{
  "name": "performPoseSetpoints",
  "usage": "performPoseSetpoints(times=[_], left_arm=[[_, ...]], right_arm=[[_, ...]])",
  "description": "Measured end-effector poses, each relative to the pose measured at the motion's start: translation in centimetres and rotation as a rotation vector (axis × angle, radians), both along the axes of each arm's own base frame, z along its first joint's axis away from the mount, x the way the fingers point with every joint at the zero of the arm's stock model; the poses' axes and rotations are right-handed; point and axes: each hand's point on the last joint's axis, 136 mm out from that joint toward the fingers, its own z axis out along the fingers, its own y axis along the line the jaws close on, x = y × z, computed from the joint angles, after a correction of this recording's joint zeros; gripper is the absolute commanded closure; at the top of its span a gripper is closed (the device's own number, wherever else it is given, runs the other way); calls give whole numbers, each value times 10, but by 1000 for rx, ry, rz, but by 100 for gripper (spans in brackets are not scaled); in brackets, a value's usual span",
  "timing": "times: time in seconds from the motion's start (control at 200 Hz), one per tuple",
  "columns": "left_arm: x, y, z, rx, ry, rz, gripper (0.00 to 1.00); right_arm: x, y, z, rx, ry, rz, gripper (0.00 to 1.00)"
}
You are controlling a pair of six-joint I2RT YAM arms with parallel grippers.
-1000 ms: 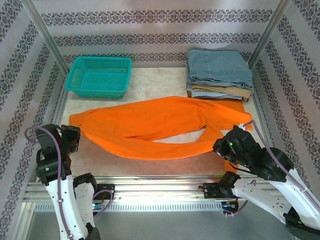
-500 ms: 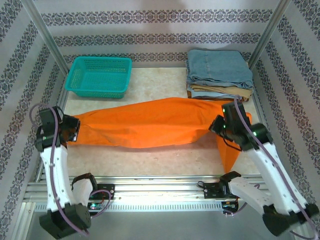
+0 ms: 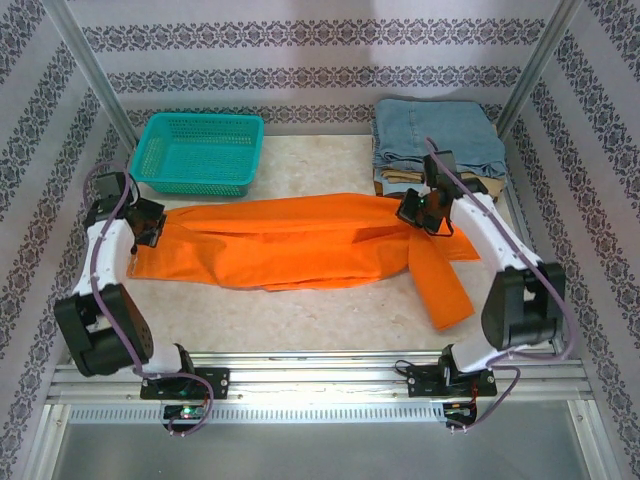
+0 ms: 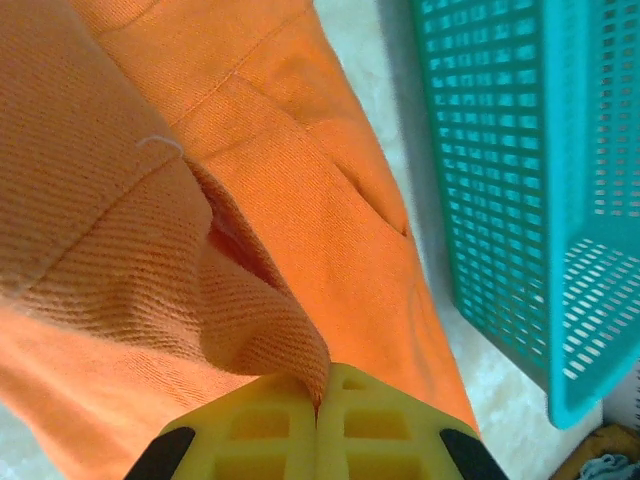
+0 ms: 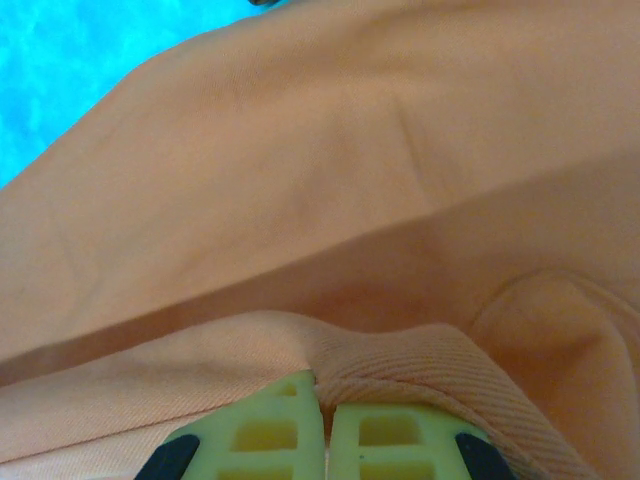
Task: Fold and stack the trousers
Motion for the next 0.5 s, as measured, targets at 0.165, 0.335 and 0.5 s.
performPoseSetpoints(times=[0.165,0.335,0.5], left_arm=[[23,10,-3,7,9,-5,100],[55,19,-5,20,1,-12,100],[77,22,-38,17,54,-22,100]], right_arm=[[32,5,-6,-5,9,56,100],[70,11,-6,-23,5,130,100],[91,12,-33,-49,63,172,100]])
